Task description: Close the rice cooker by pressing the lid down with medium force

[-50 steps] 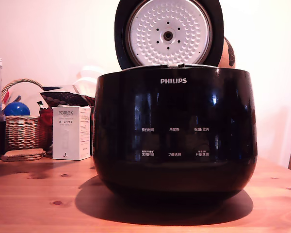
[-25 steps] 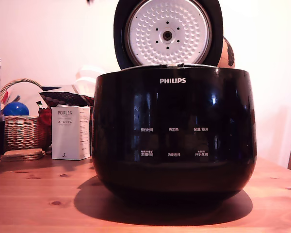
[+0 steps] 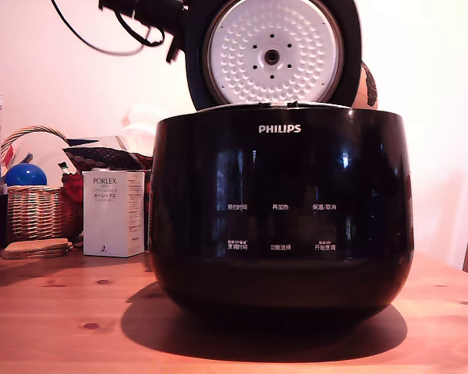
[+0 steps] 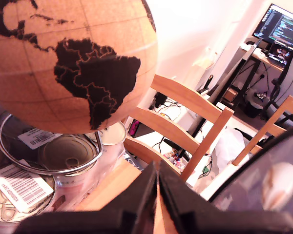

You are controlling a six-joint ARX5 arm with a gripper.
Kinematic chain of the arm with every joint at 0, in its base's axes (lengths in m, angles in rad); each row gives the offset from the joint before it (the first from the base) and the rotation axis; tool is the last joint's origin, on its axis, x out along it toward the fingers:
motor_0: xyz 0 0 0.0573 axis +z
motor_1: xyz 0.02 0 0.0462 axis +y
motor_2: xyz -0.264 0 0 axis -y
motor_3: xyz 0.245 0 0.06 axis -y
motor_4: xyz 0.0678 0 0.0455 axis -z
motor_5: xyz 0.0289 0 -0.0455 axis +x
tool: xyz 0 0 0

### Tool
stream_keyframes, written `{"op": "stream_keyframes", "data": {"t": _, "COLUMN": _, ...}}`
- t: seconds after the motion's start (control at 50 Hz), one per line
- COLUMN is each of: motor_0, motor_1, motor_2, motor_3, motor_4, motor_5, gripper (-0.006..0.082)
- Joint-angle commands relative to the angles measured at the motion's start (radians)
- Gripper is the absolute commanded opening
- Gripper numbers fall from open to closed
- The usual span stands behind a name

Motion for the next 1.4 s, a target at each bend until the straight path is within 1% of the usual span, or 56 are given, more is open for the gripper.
{"op": "stream_keyframes", "data": {"t": 0.0, "motor_0": -0.04, "motor_1": 0.027, "motor_2": 0.003, "motor_3": 0.013, "motor_4": 0.017, "motor_5": -0.004, "gripper": -0.0024}}
{"op": "stream_keyframes", "data": {"t": 0.12, "motor_0": -0.062, "motor_1": 0.025, "motor_2": 0.004, "motor_3": 0.006, "motor_4": 0.091, "motor_5": -0.004, "gripper": -0.0024}}
{"op": "stream_keyframes", "data": {"t": 0.2, "motor_0": -0.073, "motor_1": 0.025, "motor_2": 0.004, "motor_3": -0.035, "motor_4": 0.134, "motor_5": -0.004, "gripper": -0.0024}}
{"op": "stream_keyframes", "data": {"t": 0.26, "motor_0": -0.081, "motor_1": 0.024, "motor_2": 0.004, "motor_3": -0.066, "motor_4": 0.146, "motor_5": -0.004, "gripper": -0.0024}}
{"op": "stream_keyframes", "data": {"t": 0.48, "motor_0": -0.096, "motor_1": -0.001, "motor_2": 0.004, "motor_3": -0.189, "motor_4": 0.147, "motor_5": -0.004, "gripper": -0.0024}}
{"op": "stream_keyframes", "data": {"t": 0.6, "motor_0": -0.103, "motor_1": -0.023, "motor_2": 0.004, "motor_3": -0.307, "motor_4": 0.134, "motor_5": -0.004, "gripper": -0.0024}}
{"op": "stream_keyframes", "data": {"t": 0.62, "motor_0": -0.105, "motor_1": -0.027, "motor_2": 0.004, "motor_3": -0.324, "motor_4": 0.129, "motor_5": 0.102, "gripper": -0.0024}}
{"op": "stream_keyframes", "data": {"t": 0.64, "motor_0": -0.107, "motor_1": -0.034, "motor_2": 0.004, "motor_3": -0.348, "motor_4": 0.125, "motor_5": 0.102, "gripper": -0.0024}}
{"op": "stream_keyframes", "data": {"t": 0.68, "motor_0": -0.113, "motor_1": -0.042, "motor_2": 0.004, "motor_3": -0.393, "motor_4": 0.094, "motor_5": 0.102, "gripper": -0.0024}}
{"op": "stream_keyframes", "data": {"t": 0.7, "motor_0": -0.116, "motor_1": -0.047, "motor_2": 0.004, "motor_3": -0.411, "motor_4": 0.081, "motor_5": 0.162, "gripper": -0.0024}}
{"op": "stream_keyframes", "data": {"t": 0.74, "motor_0": -0.123, "motor_1": -0.056, "motor_2": 0.004, "motor_3": -0.446, "motor_4": 0.051, "motor_5": 0.162, "gripper": -0.0024}}
{"op": "stream_keyframes", "data": {"t": 0.76, "motor_0": -0.127, "motor_1": -0.06, "motor_2": 0.004, "motor_3": -0.46, "motor_4": 0.033, "motor_5": 0.198, "gripper": -0.0024}}
{"op": "stream_keyframes", "data": {"t": 0.8, "motor_0": -0.135, "motor_1": -0.068, "motor_2": 0.004, "motor_3": -0.49, "motor_4": 0.002, "motor_5": 0.198, "gripper": -0.0024}}
{"op": "stream_keyframes", "data": {"t": 0.82, "motor_0": -0.139, "motor_1": -0.071, "motor_2": 0.004, "motor_3": -0.498, "motor_4": -0.014, "motor_5": 0.232, "gripper": -0.0024}}
{"op": "stream_keyframes", "data": {"t": 1.0, "motor_0": -0.171, "motor_1": -0.086, "motor_2": 0.004, "motor_3": -0.56, "motor_4": -0.149, "motor_5": 0.232, "gripper": -0.0024}}
{"op": "stream_keyframes", "data": {"t": 1.02, "motor_0": -0.174, "motor_1": -0.086, "motor_2": 0.004, "motor_3": -0.562, "motor_4": -0.164, "motor_5": 0.265, "gripper": -0.0024}}
{"op": "stream_keyframes", "data": {"t": 1.06, "motor_0": -0.18, "motor_1": -0.087, "motor_2": 0.004, "motor_3": -0.565, "motor_4": -0.194, "motor_5": 0.265, "gripper": -0.0024}}
{"op": "stream_keyframes", "data": {"t": 1.22, "motor_0": -0.203, "motor_1": -0.091, "motor_2": 0.004, "motor_3": -0.568, "motor_4": -0.263, "motor_5": 0.265, "gripper": -0.0024}}
{"op": "stream_keyframes", "data": {"t": 1.38, "motor_0": -0.215, "motor_1": -0.138, "motor_2": -0.008, "motor_3": -0.549, "motor_4": -0.349, "motor_5": 0.264, "gripper": -0.0024}}
